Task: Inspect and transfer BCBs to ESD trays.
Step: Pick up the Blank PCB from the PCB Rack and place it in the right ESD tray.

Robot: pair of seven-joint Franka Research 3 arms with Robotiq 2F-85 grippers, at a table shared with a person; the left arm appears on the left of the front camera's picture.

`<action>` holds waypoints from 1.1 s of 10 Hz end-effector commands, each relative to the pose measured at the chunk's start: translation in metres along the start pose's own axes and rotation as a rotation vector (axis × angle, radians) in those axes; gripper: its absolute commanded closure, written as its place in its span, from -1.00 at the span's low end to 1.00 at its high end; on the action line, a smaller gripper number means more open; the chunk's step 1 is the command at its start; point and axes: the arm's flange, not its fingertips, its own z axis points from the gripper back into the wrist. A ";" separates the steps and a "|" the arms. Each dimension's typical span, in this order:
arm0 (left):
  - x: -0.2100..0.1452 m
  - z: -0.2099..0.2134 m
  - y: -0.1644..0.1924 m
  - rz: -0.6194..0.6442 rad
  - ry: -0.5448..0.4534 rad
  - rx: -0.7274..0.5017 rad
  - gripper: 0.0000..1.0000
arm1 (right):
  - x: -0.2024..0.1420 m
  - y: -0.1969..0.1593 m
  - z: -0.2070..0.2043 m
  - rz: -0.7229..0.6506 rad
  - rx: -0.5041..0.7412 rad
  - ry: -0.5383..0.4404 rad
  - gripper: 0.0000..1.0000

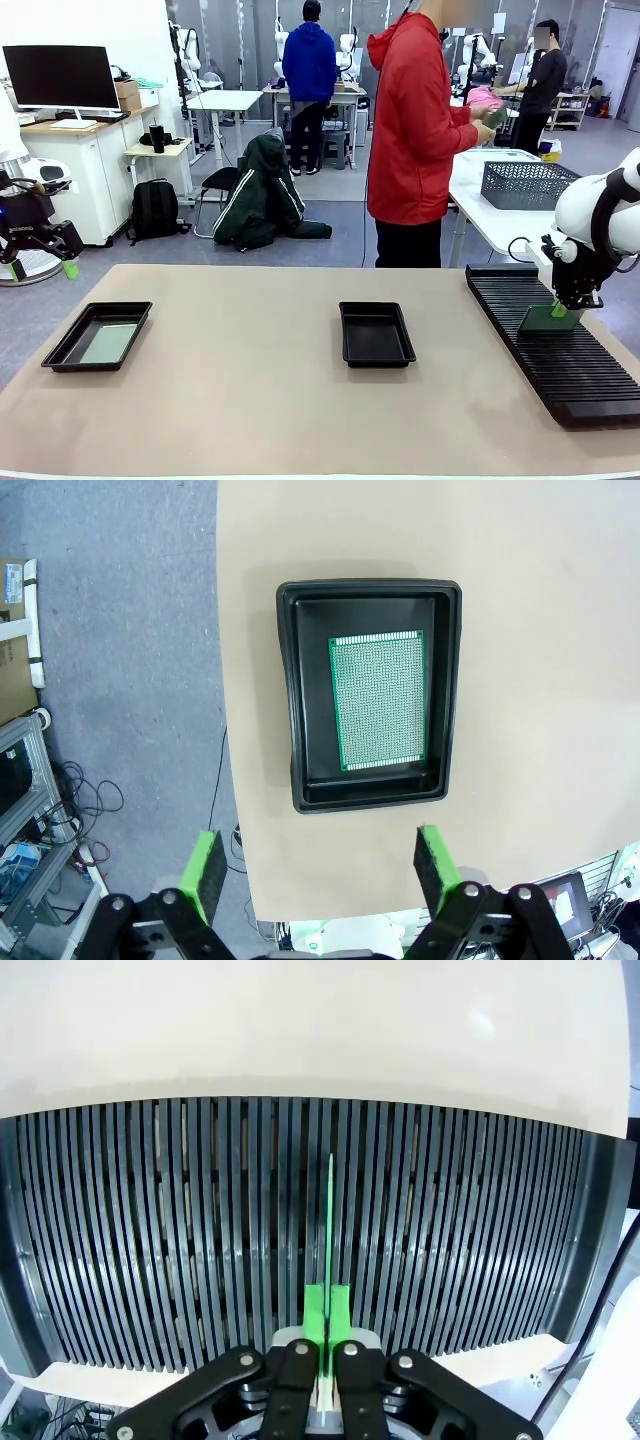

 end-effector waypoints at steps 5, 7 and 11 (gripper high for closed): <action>-0.001 -0.003 0.001 -0.005 -0.014 -0.001 -1.00 | -0.001 0.001 0.000 -0.001 0.001 -0.002 1.00; -0.001 -0.003 0.001 -0.005 -0.014 -0.001 -1.00 | -0.001 0.001 0.000 -0.001 0.001 -0.002 1.00; -0.001 -0.003 0.001 -0.005 -0.014 -0.001 -1.00 | -0.001 0.001 0.000 -0.001 0.001 -0.002 1.00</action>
